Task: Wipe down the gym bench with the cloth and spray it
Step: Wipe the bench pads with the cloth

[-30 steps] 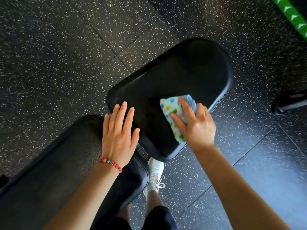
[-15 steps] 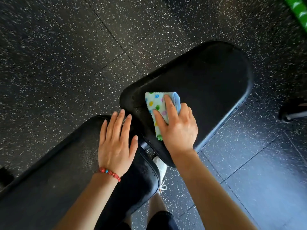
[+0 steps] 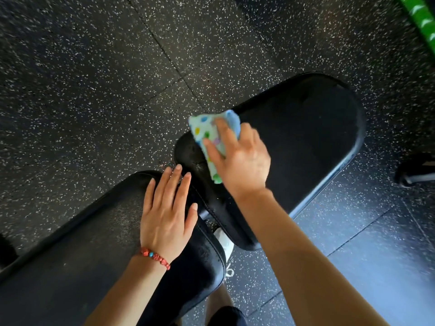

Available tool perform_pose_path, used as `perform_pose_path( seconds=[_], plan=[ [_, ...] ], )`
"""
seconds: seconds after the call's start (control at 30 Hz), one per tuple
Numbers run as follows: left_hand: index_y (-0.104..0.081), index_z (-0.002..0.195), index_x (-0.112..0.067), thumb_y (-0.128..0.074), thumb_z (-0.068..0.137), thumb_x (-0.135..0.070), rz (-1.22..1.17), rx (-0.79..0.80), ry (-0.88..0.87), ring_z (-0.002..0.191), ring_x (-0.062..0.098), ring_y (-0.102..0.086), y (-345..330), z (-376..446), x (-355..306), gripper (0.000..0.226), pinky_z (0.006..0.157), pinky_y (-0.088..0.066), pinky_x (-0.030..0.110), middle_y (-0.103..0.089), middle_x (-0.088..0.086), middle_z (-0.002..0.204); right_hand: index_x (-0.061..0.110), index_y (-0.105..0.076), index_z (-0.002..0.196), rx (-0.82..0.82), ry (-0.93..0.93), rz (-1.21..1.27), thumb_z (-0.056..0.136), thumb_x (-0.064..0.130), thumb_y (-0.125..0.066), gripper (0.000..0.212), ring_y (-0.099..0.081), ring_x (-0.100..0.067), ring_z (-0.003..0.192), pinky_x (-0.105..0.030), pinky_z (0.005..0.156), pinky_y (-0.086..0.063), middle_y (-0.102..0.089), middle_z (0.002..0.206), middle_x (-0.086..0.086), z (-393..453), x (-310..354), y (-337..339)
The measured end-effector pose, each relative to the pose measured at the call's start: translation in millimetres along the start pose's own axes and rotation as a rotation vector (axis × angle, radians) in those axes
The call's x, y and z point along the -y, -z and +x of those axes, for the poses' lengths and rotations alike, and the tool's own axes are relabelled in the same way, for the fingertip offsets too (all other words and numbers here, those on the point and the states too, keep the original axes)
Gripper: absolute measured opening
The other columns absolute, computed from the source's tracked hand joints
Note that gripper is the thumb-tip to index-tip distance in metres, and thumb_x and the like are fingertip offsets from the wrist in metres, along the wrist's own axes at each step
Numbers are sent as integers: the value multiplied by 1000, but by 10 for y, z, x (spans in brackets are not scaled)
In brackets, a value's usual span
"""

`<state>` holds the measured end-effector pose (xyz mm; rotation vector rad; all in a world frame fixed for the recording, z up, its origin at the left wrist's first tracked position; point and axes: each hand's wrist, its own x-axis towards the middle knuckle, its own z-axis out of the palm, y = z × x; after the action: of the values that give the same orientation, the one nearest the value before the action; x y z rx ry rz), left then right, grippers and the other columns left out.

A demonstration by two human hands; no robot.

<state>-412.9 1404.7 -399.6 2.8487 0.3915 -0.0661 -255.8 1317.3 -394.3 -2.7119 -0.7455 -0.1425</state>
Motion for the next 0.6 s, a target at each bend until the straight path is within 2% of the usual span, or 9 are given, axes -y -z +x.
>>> perform_pose_path(
  seconds=[0.1, 0.17, 0.3, 0.43, 0.6],
  plan=[
    [-41, 133, -3, -39, 92, -29, -26, -41, 4, 133, 33, -33, 14, 6, -29, 49, 109, -21, 48, -42, 20, 141, 13, -70, 101, 22, 132, 35, 84, 46, -52, 41, -52, -24, 56, -28, 46, -43, -56, 69, -9, 47, -115, 16],
    [-41, 134, -3, -39, 92, -28, -55, -58, -7, 133, 33, -31, 58, 69, -101, 49, 110, -20, 48, -41, 21, 141, 13, -70, 100, 15, 147, 3, 84, 48, -50, 43, -54, -25, 57, -28, 46, -44, -57, 69, -10, 167, -265, 39],
    [-38, 135, -4, -40, 90, -28, -88, -70, -52, 135, 33, -28, 85, 294, -336, 52, 110, -19, 48, -38, 20, 143, 14, -67, 106, -29, -132, -2, 83, 49, -51, 45, -59, -35, 67, -33, 48, -45, -59, 78, -18, 466, -719, 152],
    [-37, 136, -4, -40, 90, -27, -92, -38, -107, 136, 32, -25, -50, 516, -553, 52, 112, -15, 46, -35, 20, 145, 24, -48, 132, 131, -341, -63, 91, 53, -42, 51, -51, -33, 102, -38, 72, -42, -53, 110, -17, 647, -1160, 337],
    [-38, 137, -3, -37, 91, -29, -23, 10, -99, 137, 32, -24, -159, 565, -595, 53, 112, -15, 47, -32, 19, 147, 28, -42, 136, 139, -481, -27, 91, 55, -39, 52, -49, -32, 107, -36, 78, -41, -51, 119, -15, 585, -1374, 448]
  ],
)
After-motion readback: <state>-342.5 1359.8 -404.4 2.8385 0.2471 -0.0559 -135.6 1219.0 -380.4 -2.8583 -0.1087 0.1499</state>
